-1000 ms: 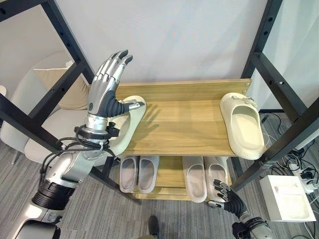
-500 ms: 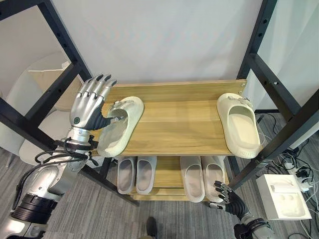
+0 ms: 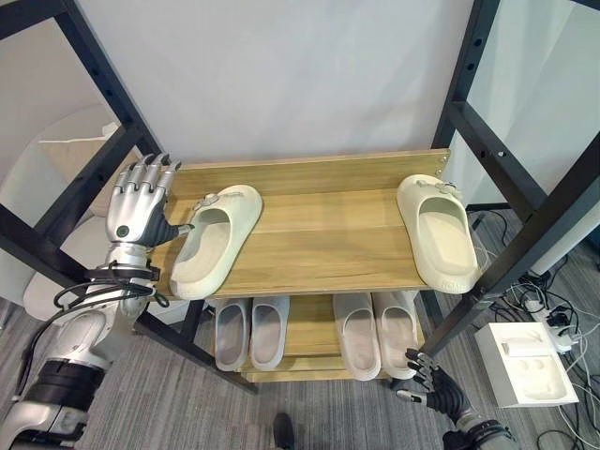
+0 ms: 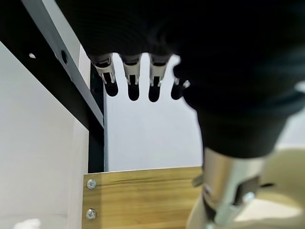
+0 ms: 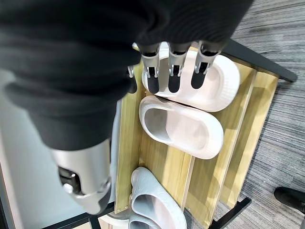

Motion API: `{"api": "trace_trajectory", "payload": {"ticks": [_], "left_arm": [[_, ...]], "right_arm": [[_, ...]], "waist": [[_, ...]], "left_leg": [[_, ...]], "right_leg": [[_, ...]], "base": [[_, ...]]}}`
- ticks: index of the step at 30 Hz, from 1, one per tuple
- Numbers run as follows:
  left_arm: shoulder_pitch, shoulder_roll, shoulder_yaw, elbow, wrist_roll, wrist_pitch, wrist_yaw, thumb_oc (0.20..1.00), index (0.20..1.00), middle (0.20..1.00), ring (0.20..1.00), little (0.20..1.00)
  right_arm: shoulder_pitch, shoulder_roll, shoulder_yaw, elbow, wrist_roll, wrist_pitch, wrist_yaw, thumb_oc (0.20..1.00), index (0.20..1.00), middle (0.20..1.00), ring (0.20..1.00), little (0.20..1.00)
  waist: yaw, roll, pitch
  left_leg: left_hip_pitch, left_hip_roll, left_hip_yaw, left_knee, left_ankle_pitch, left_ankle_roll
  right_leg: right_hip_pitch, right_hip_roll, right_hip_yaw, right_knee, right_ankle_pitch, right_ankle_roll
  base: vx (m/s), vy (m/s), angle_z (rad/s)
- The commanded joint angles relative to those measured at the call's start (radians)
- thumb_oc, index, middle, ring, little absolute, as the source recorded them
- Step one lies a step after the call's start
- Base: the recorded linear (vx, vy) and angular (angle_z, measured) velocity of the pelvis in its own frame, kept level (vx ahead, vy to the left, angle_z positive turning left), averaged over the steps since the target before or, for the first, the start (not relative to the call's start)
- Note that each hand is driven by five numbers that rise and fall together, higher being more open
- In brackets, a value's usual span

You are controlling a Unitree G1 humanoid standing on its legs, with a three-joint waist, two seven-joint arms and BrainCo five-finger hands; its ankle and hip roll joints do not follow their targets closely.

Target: Arrange the slippers neatly on the shoe rack.

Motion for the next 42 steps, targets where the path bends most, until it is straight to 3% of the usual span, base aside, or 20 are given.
{"api": "trace_trajectory", "payload": {"ticks": [1,6,8,9,17,21,27,37,42], "left_arm": [[-0.181,0.034,0.009,0.072,0.052,0.054,0.035,1.000,1.000,1.000,1.000,1.000],[-0.244,0.066,-0.060,0.142,0.090,0.078,0.009,1.000,1.000,1.000,1.000,1.000],[-0.256,0.072,-0.075,0.147,0.094,0.077,0.001,0.401,0.401,0.401,0.401,0.401],[-0.259,0.069,-0.081,0.144,0.089,0.066,-0.004,0.200,0.200,0.200,0.200,0.200],[-0.245,0.051,-0.085,0.102,0.050,0.021,-0.003,0.200,0.200,0.200,0.200,0.200],[-0.233,0.024,-0.090,-0.014,0.043,-0.025,0.015,0.200,0.200,0.200,0.200,0.200],[-0.438,-0.044,-0.268,0.009,0.062,-0.025,-0.004,0.200,0.200,0.200,0.200,0.200],[-0.662,-0.096,-0.461,0.169,0.078,-0.009,-0.058,0.200,0.200,0.200,0.200,0.200],[-0.718,-0.110,-0.504,0.223,0.066,-0.005,-0.067,0.200,0.200,0.200,0.200,0.200]], "right_arm": [[-0.032,-0.016,-0.032,-0.109,0.000,-0.061,-0.008,1.000,1.000,1.000,1.000,1.000],[-0.019,-0.020,-0.040,-0.117,0.016,-0.064,-0.006,1.000,1.000,1.000,1.000,1.000],[-0.019,-0.020,-0.039,-0.119,0.017,-0.064,-0.005,1.000,1.000,1.000,1.000,1.000],[-0.019,-0.017,-0.039,-0.120,0.021,-0.064,-0.005,1.000,1.000,1.000,1.000,1.000],[-0.019,-0.015,-0.038,-0.124,0.027,-0.065,-0.011,1.000,1.000,1.000,1.000,1.000],[-0.014,-0.011,-0.028,-0.120,0.023,-0.067,-0.014,1.000,1.000,1.000,1.000,1.000],[-0.016,-0.021,-0.027,-0.120,0.046,-0.065,-0.028,1.000,1.000,1.000,1.000,1.000],[0.002,-0.039,-0.048,-0.135,0.077,-0.069,-0.031,1.000,1.000,1.000,1.000,1.000],[0.007,-0.042,-0.051,-0.135,0.083,-0.071,-0.031,1.000,1.000,1.000,1.000,1.000]], "waist": [[-0.012,-0.009,0.047],[-0.028,-0.008,0.048],[-0.030,-0.009,0.048],[-0.033,-0.009,0.048],[-0.029,-0.011,0.046],[-0.027,-0.011,0.040],[-0.054,-0.001,0.040],[-0.116,0.014,0.043],[-0.134,0.014,0.044]], "left_leg": [[0.165,0.016,0.009,0.001,-0.225,-0.034],[0.166,0.018,0.024,0.001,-0.228,-0.033],[0.166,0.019,0.028,0.001,-0.228,-0.033],[0.167,0.020,0.031,0.001,-0.228,-0.033],[0.170,0.020,0.025,0.001,-0.226,-0.032],[0.171,0.018,0.016,0.001,-0.224,-0.031],[0.167,0.017,0.021,0.001,-0.219,-0.030],[0.181,0.024,0.062,0.001,-0.222,-0.032],[0.188,0.029,0.080,0.001,-0.224,-0.033]], "right_leg": [[-0.099,-0.012,-0.023,-0.011,0.066,0.040],[-0.113,-0.010,-0.002,-0.011,0.071,0.042],[-0.115,-0.010,0.001,-0.011,0.072,0.042],[-0.117,-0.008,0.004,-0.011,0.071,0.041],[-0.110,-0.004,0.001,-0.011,0.068,0.038],[-0.105,-0.003,-0.004,-0.011,0.068,0.037],[-0.111,-0.004,0.003,-0.011,0.072,0.040],[-0.129,0.001,0.045,-0.011,0.080,0.043],[-0.138,0.006,0.065,-0.011,0.083,0.044]], "base": [[0.01,0.009,-0.21],[0.01,0.008,-0.18],[0.00,-0.002,-0.03],[0.00,0.000,0.00],[0.00,0.000,0.00],[-0.01,-0.007,0.02],[0.00,-0.005,0.00],[0.00,-0.013,-0.08],[0.00,-0.023,-0.17]]}}
